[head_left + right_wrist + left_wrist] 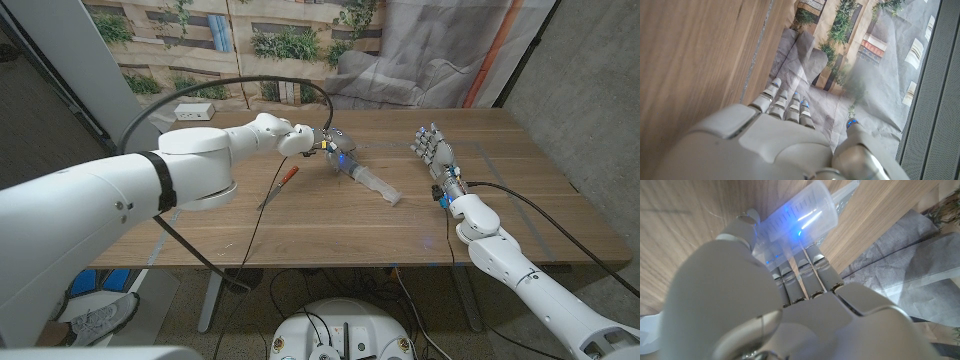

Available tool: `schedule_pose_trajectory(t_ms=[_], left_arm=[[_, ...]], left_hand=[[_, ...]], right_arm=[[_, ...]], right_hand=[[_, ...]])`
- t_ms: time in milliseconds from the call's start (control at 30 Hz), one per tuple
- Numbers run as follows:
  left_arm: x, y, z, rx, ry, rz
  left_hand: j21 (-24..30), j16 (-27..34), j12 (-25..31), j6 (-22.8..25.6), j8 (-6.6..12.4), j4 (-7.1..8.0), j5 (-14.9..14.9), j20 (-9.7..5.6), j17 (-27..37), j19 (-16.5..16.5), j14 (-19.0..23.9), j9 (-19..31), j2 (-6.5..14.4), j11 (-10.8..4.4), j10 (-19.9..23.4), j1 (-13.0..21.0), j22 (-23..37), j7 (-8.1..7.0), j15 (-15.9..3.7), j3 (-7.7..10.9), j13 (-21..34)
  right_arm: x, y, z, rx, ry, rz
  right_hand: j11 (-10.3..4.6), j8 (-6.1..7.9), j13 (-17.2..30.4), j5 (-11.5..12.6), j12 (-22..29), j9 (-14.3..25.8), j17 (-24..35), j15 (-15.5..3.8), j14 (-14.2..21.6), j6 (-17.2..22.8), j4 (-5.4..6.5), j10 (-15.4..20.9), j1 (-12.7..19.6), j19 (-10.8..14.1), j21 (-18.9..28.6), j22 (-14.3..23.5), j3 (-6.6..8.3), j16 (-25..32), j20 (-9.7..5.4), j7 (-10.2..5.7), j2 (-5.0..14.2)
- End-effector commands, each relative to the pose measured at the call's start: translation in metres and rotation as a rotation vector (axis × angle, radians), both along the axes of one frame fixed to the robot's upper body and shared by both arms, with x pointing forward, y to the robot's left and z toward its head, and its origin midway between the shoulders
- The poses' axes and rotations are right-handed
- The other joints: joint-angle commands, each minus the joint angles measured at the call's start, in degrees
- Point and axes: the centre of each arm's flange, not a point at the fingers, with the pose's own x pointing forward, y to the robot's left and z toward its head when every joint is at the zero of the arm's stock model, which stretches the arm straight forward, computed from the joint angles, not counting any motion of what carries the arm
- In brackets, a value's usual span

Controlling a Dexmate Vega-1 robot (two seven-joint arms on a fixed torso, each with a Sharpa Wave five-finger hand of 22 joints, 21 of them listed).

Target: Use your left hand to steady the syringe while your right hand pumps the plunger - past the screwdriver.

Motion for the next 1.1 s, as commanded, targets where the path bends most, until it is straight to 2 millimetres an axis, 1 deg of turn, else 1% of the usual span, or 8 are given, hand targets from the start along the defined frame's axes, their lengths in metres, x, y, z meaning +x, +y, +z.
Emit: schedule_pose_trajectory(t_ms=[33,67,233,367,467,667,833,1100], left_arm=[[-0.002,0.011,-0.006,-0.026,0.017,-0.031],[-0.003,0.012,-0.004,-0.029,0.02,-0.037],[-0.008,0.017,0.006,-0.041,0.033,-0.069],[-0.012,0.021,0.012,-0.072,0.039,-0.096],[-0.017,0.022,0.015,-0.075,0.045,-0.122],[-0.026,0.023,0.024,-0.084,0.051,-0.159],[-0.035,0.023,0.033,-0.099,0.025,-0.154],[-0.046,0.025,0.047,-0.115,-0.016,-0.141]], left_hand=[[0.8,0.0,0.5,4.1,0.39,0.05,0.5,-8.74,0.2,3.8,1.9,0.2,2.3,-0.43,2.3,1.4,0.2,1.91,-7.85,0.25,0.2],[0.8,0.0,0.5,4.6,0.31,0.04,0.5,-8.89,0.3,4.0,2.5,0.2,2.5,-0.91,2.8,1.5,0.2,1.67,-7.88,0.34,0.2],[1.1,-0.2,0.1,6.5,0.24,-0.01,0.5,-8.96,0.3,4.6,4.1,0.3,3.1,-1.86,3.9,1.9,0.2,1.61,-8.0,0.67,0.3],[1.5,-0.3,0.0,7.9,0.24,0.02,0.4,-8.79,0.3,5.5,5.2,0.4,3.5,-1.63,4.9,2.1,0.3,1.38,-8.0,0.79,0.4],[1.7,-0.4,0.0,8.8,0.23,0.06,0.4,-8.8,0.3,6.0,5.9,0.4,3.7,-1.9,5.9,2.1,0.3,1.52,-8.03,0.85,0.4],[1.8,-0.5,-0.1,9.6,0.11,0.14,0.3,-8.79,0.3,6.5,6.6,0.5,3.8,-1.94,6.9,1.9,0.2,1.39,-8.02,0.88,0.4],[1.9,-0.7,0.0,10.7,0.1,0.22,0.3,-8.85,0.3,6.7,7.2,0.5,4.2,-2.15,8.3,1.7,0.2,1.42,-8.06,0.96,0.5],[1.9,-0.7,-0.1,10.9,0.02,0.2,0.3,-8.86,0.3,6.8,7.5,0.6,4.3,-2.14,8.5,1.7,0.2,1.43,-8.11,1.01,0.5]], right_arm=[[0.001,-0.001,0.002,-0.006,0.003,-0.003],[0.001,-0.001,0.003,-0.006,0.002,-0.002],[0.004,-0.001,0.008,-0.015,-0.006,0.0],[0.005,0.0,0.01,-0.012,-0.012,0.0],[0.005,0.0,0.01,-0.016,-0.011,0.003],[0.005,0.0,0.011,-0.016,-0.02,0.003],[0.003,-0.001,0.012,-0.021,-0.024,0.002],[0.0,-0.003,0.013,-0.028,-0.026,0.003]], right_hand=[[-0.23,0.28,0.0,0.2,0.4,0.2,0.0,-0.12,0.4,0.7,-0.07,0.3,-0.7,0.4,-0.2,0.3,0.46,0.4,0.18,0.1,0.84],[-0.24,0.29,0.0,0.2,0.4,0.2,0.0,-0.15,0.4,0.7,-0.07,0.3,-0.7,0.4,-0.2,0.3,0.47,0.4,0.17,0.08,0.85],[-0.22,0.28,0.0,0.2,0.4,0.2,0.0,-0.07,0.4,0.8,-0.12,0.4,-0.7,0.4,-0.2,0.3,0.51,0.4,0.18,0.11,0.89],[-0.21,0.24,0.0,0.2,0.4,0.2,0.0,-0.1,0.4,0.7,-0.13,0.4,-0.7,0.4,-0.2,0.3,0.54,0.4,0.16,0.13,0.9],[-0.21,0.24,0.0,0.2,0.4,0.2,-0.1,-0.09,0.5,0.7,-0.15,0.4,-0.7,0.4,-0.2,0.3,0.58,0.5,0.17,0.11,0.93],[-0.24,0.23,0.0,0.2,0.4,0.2,-0.1,-0.16,0.4,0.7,-0.15,0.4,-0.8,0.4,-0.2,0.3,0.57,0.5,0.17,0.06,0.9],[-0.21,0.23,0.0,0.2,0.4,0.2,-0.1,-0.1,0.4,0.7,-0.2,0.4,-0.8,0.4,-0.2,0.3,0.62,0.5,0.19,0.05,0.92],[-0.21,0.21,0.0,0.2,0.4,0.2,-0.1,-0.21,0.5,0.7,-0.22,0.4,-0.9,0.5,-0.2,0.3,0.67,0.5,0.17,0.06,0.92]])
